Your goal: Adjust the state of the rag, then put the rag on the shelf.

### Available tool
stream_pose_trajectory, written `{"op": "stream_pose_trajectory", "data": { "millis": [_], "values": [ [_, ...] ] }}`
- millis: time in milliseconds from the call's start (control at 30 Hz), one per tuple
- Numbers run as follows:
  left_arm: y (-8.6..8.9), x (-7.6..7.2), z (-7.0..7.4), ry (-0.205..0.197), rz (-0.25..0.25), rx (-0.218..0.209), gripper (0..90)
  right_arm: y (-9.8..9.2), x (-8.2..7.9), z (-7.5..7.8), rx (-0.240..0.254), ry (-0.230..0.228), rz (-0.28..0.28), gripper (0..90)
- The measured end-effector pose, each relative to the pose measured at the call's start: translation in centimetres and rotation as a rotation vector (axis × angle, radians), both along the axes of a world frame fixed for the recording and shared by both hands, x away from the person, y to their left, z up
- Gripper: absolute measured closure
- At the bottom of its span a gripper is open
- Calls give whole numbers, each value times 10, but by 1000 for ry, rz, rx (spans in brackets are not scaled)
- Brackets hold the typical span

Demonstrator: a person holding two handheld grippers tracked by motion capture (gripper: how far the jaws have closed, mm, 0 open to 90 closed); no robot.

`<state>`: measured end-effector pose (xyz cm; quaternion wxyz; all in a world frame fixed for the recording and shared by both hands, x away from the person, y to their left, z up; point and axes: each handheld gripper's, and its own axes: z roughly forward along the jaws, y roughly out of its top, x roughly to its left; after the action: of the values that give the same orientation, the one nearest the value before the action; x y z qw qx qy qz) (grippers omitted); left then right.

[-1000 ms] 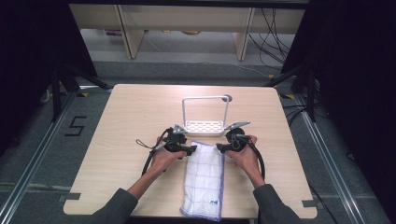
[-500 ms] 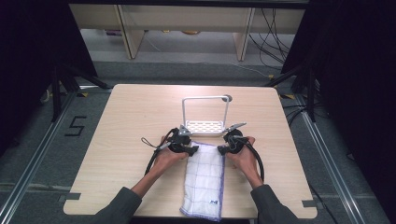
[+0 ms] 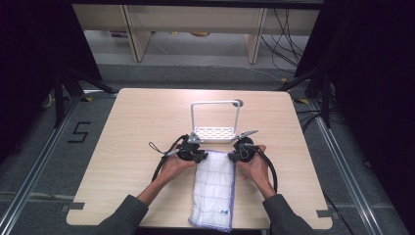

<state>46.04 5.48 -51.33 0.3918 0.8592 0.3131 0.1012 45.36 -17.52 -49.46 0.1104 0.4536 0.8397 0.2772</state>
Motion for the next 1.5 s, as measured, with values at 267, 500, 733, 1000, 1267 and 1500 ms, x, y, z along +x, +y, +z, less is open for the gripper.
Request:
{"op": "stream_pose_trajectory", "data": {
  "millis": [267,500,733,1000,1267,1500],
  "values": [
    [1,-3,0,-17,5,-4,835,1,0,-2,21,-19,59,844],
    [9,-9,5,-29,4,-25,843,5,-3,4,49,-50,82,846],
    [13,-20,21,-67,2,-50,842,4,-13,20,59,-76,99,846],
    [16,-33,39,-91,-14,-99,842,1,-24,32,87,-115,131,846],
    [21,-43,57,-121,-28,-136,842,-1,-36,45,119,-154,130,846],
    [26,-52,74,-141,-38,-179,842,-3,-46,62,151,-192,142,846]
  ]
}}
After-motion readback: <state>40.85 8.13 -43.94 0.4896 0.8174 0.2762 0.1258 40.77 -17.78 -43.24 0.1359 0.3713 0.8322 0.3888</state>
